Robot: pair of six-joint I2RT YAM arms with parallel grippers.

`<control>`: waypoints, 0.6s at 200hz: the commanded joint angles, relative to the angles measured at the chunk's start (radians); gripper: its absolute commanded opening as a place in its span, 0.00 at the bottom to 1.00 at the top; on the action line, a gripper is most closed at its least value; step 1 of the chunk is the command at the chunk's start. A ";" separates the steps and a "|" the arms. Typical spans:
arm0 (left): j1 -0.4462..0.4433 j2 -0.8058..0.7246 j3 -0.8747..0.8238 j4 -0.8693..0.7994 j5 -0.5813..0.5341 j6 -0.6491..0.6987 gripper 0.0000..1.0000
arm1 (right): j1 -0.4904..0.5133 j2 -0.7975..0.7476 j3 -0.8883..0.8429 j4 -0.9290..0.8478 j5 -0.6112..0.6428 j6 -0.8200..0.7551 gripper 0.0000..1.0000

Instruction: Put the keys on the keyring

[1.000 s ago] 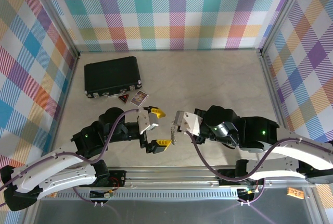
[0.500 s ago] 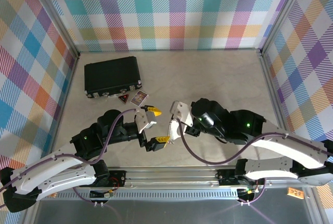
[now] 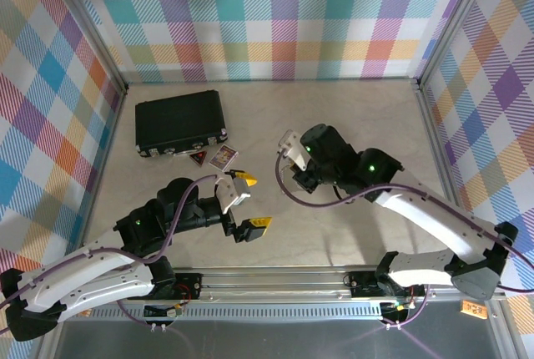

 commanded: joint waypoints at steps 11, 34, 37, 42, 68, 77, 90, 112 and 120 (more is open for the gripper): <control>0.001 0.014 -0.031 0.080 0.020 -0.048 1.00 | -0.064 0.053 0.058 0.053 -0.060 0.025 0.00; 0.001 0.016 -0.038 0.090 0.007 -0.054 1.00 | -0.111 0.093 0.067 0.100 -0.117 0.021 0.00; 0.001 0.017 -0.039 0.091 0.007 -0.055 1.00 | -0.117 0.099 0.068 0.105 -0.123 0.020 0.00; 0.001 0.017 -0.038 0.090 0.005 -0.054 1.00 | -0.125 0.110 0.072 0.115 -0.130 0.018 0.00; 0.001 0.017 -0.038 0.089 0.004 -0.055 1.00 | -0.164 0.171 0.094 0.158 -0.168 0.006 0.00; 0.001 0.014 -0.039 0.091 0.001 -0.055 1.00 | -0.180 0.196 0.106 0.167 -0.182 0.004 0.00; 0.001 0.008 -0.041 0.096 0.001 -0.057 1.00 | -0.204 0.234 0.124 0.177 -0.206 0.004 0.00; 0.001 0.010 -0.038 0.089 -0.007 -0.053 1.00 | -0.242 0.294 0.155 0.188 -0.243 0.007 0.00; 0.001 0.012 -0.039 0.087 -0.008 -0.052 1.00 | -0.251 0.313 0.167 0.194 -0.248 0.007 0.00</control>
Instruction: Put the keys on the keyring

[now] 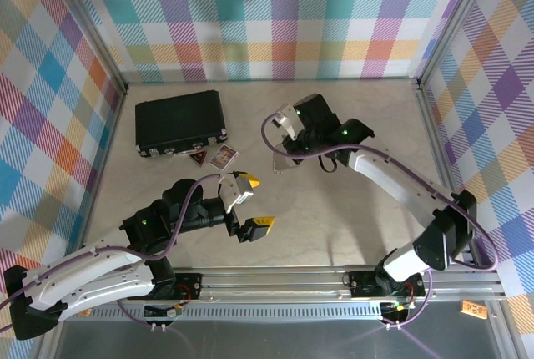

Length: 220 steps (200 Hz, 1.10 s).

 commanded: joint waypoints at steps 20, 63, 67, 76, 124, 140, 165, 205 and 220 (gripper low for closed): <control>0.001 -0.004 -0.007 0.035 -0.008 -0.002 1.00 | -0.048 0.072 0.075 0.066 -0.082 0.010 0.00; 0.001 -0.010 -0.011 0.050 -0.019 0.002 1.00 | -0.064 0.125 0.084 0.087 -0.093 0.020 0.00; 0.001 -0.010 -0.011 0.052 -0.020 0.002 1.00 | -0.066 0.129 0.082 0.089 -0.094 0.022 0.00; 0.001 -0.016 -0.014 0.057 -0.019 0.002 1.00 | -0.069 0.137 0.073 0.093 -0.097 0.027 0.00; 0.001 -0.047 -0.024 0.071 -0.027 -0.003 1.00 | -0.069 0.136 -0.010 0.138 -0.163 0.056 0.00; 0.002 -0.062 -0.030 0.077 -0.037 -0.004 1.00 | -0.071 0.128 -0.041 0.139 -0.168 0.067 0.00; 0.002 -0.076 -0.038 0.086 -0.047 -0.004 1.00 | -0.071 0.088 -0.120 0.166 -0.181 0.086 0.00; 0.002 -0.116 -0.058 0.107 -0.110 -0.004 1.00 | -0.071 -0.011 -0.257 0.208 -0.212 0.108 0.00; 0.002 -0.137 -0.060 0.104 -0.139 -0.001 1.00 | -0.071 -0.055 -0.312 0.214 -0.224 0.108 0.00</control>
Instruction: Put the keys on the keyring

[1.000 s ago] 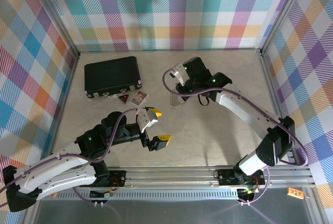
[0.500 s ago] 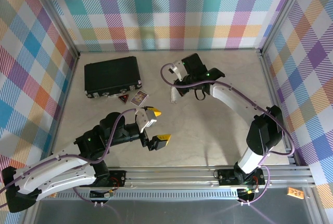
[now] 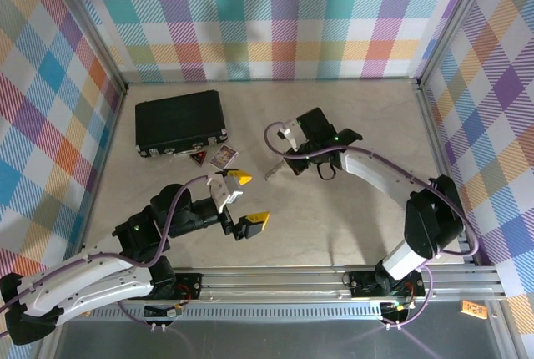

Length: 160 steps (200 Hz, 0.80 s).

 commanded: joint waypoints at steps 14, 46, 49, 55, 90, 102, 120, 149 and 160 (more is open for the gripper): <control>0.003 -0.052 -0.011 0.040 -0.085 0.001 1.00 | -0.005 -0.119 -0.105 0.037 -0.055 0.056 0.00; 0.002 -0.034 -0.008 0.039 -0.110 -0.007 1.00 | -0.005 -0.188 -0.200 0.035 -0.109 0.083 0.01; 0.002 -0.032 -0.007 0.039 -0.110 -0.009 1.00 | -0.006 -0.193 -0.208 0.034 -0.115 0.088 0.01; 0.002 -0.028 -0.005 0.039 -0.110 -0.010 1.00 | -0.006 -0.204 -0.224 0.031 -0.126 0.096 0.02; 0.002 -0.013 -0.006 0.064 -0.126 -0.018 1.00 | -0.006 -0.281 -0.336 0.057 -0.172 0.179 0.03; 0.002 -0.007 -0.007 0.074 -0.130 -0.025 1.00 | -0.006 -0.317 -0.383 0.082 -0.171 0.215 0.04; 0.002 0.010 -0.004 0.080 -0.131 -0.025 1.00 | -0.004 -0.374 -0.454 0.119 -0.171 0.264 0.06; 0.002 0.043 0.007 0.068 -0.146 -0.022 1.00 | -0.004 -0.419 -0.532 0.151 -0.190 0.306 0.08; 0.002 0.056 0.007 0.069 -0.151 -0.023 1.00 | -0.004 -0.422 -0.555 0.156 -0.192 0.317 0.07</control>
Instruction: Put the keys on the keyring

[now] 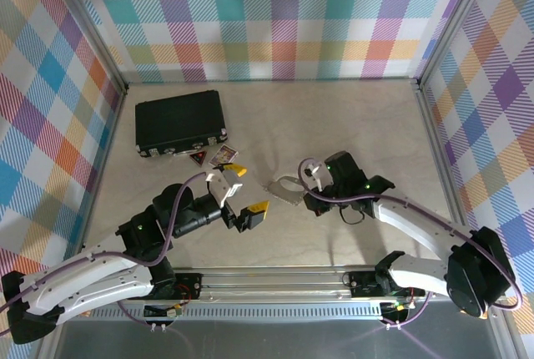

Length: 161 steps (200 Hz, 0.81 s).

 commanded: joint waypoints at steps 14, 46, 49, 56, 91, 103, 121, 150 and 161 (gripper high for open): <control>0.002 0.025 0.009 0.038 -0.023 -0.017 1.00 | -0.004 -0.025 -0.071 0.068 -0.040 0.083 0.08; 0.002 0.064 0.008 0.047 -0.017 -0.036 1.00 | -0.001 -0.054 -0.123 0.083 -0.055 0.124 0.10; 0.003 0.069 0.009 0.045 -0.022 -0.040 1.00 | -0.001 -0.058 -0.125 0.078 -0.052 0.125 0.10; 0.003 0.076 0.011 0.045 -0.028 -0.046 1.00 | 0.000 -0.071 -0.130 0.069 -0.040 0.127 0.11; 0.004 0.095 -0.003 0.080 -0.054 -0.083 1.00 | 0.000 -0.157 -0.161 0.047 -0.006 0.143 0.15; 0.005 0.099 -0.006 0.088 -0.074 -0.099 1.00 | 0.001 -0.184 -0.168 0.042 0.002 0.149 0.16; 0.005 0.099 -0.014 0.102 -0.109 -0.118 1.00 | -0.001 -0.228 -0.174 0.029 0.028 0.155 0.21; 0.007 0.099 -0.020 0.107 -0.182 -0.132 1.00 | 0.000 -0.284 -0.158 -0.003 0.063 0.158 0.26; 0.007 0.102 -0.025 0.107 -0.252 -0.156 1.00 | 0.000 -0.310 -0.143 -0.019 0.083 0.153 0.27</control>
